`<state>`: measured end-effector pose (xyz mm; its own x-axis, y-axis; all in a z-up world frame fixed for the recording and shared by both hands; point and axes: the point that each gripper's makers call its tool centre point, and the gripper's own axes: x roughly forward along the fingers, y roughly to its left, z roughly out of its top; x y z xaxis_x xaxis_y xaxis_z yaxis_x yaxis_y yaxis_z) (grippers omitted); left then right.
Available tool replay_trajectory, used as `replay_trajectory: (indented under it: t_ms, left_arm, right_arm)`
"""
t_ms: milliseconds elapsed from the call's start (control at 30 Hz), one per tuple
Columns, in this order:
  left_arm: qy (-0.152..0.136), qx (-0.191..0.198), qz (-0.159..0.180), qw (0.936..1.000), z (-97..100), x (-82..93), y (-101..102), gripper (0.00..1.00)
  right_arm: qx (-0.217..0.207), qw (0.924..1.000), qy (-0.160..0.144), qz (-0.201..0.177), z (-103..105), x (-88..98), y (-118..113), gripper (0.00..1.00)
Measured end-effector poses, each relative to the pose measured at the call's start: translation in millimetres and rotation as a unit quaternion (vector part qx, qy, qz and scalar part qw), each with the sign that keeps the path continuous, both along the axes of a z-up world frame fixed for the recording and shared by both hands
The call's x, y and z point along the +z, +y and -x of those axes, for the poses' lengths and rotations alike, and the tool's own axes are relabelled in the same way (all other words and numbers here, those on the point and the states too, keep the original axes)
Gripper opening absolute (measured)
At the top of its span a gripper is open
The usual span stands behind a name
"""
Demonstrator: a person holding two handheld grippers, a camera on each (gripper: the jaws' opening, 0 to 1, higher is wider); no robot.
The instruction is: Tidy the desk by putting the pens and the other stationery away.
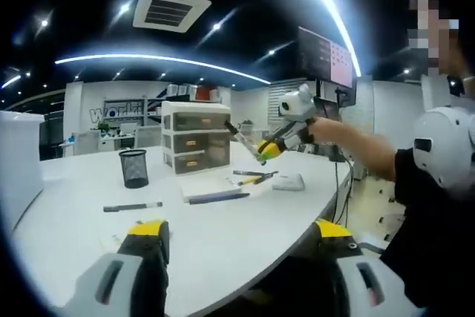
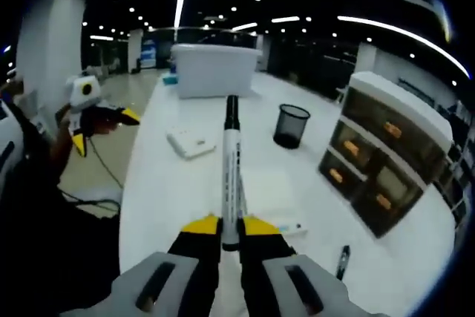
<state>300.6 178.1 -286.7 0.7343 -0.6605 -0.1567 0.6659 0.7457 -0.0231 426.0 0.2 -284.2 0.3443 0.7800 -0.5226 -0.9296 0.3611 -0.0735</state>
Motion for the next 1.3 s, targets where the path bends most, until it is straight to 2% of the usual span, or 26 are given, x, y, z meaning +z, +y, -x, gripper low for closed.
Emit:
replay_trajectory:
  t_ms: [267, 367, 467, 600, 700, 767, 900, 1167, 1300]
  left_arm:
    - [0.002, -0.001, 0.004, 1.0000, -4.1, -0.7, 1.8, 0.77]
    - [0.004, 0.002, 0.005, 1.0000, -7.0, -1.7, 4.6, 0.77]
    - [0.004, 0.002, 0.008, 1.0000, -8.9, -1.9, 5.8, 0.77]
    - [0.005, 0.000, 0.007, 1.0000, -11.4, -2.5, 5.8, 0.77]
    - [0.003, -0.001, 0.009, 1.0000, -12.7, -1.3, 5.6, 0.77]
    - [0.001, -0.001, 0.011, 0.9999, -12.9, -0.4, 5.9, 0.77]
    - [0.003, 0.000, 0.004, 1.0000, -13.3, -2.3, 8.3, 0.77]
    - [-0.005, 0.001, -0.003, 1.0000, -14.3, 2.3, 10.8, 0.77]
    - [-0.008, 0.000, -0.007, 0.9999, -15.6, 4.0, 10.2, 0.77]
  right_arm:
    - [-0.012, 0.9991, -0.006, -0.041, 11.1, 1.0, -3.4, 0.07]
    - [-0.023, 0.9974, -0.006, -0.068, 13.5, 3.2, -5.8, 0.07]
    - [-0.038, 0.9954, -0.020, -0.086, 14.6, 4.9, -9.7, 0.07]
    - [-0.050, 0.9909, -0.031, -0.121, 21.2, 11.7, -9.6, 0.07]
    - [-0.070, 0.9878, -0.056, -0.127, 21.8, 13.8, -11.0, 0.07]
    - [-0.087, 0.9825, -0.068, -0.150, 21.4, 18.3, -11.2, 0.07]
    - [-0.097, 0.9785, -0.087, -0.159, 24.5, 16.5, -12.2, 0.07]
    - [-0.136, 0.9665, -0.108, -0.189, 28.3, 16.4, -19.2, 0.07]
    - [-0.143, 0.9632, -0.108, -0.200, 31.1, 15.7, -20.7, 0.07]
